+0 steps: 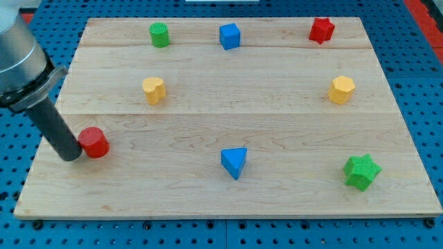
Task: Push the red circle below the yellow heart
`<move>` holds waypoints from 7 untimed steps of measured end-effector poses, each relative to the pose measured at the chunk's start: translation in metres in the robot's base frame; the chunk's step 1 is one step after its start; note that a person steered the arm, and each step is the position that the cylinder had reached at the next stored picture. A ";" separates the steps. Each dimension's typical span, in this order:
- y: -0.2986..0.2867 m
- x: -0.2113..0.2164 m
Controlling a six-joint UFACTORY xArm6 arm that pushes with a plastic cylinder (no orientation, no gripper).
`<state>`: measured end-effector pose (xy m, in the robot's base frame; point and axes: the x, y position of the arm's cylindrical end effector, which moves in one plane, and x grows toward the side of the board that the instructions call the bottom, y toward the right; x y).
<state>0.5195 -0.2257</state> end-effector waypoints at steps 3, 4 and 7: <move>0.011 -0.028; 0.028 -0.028; 0.069 -0.028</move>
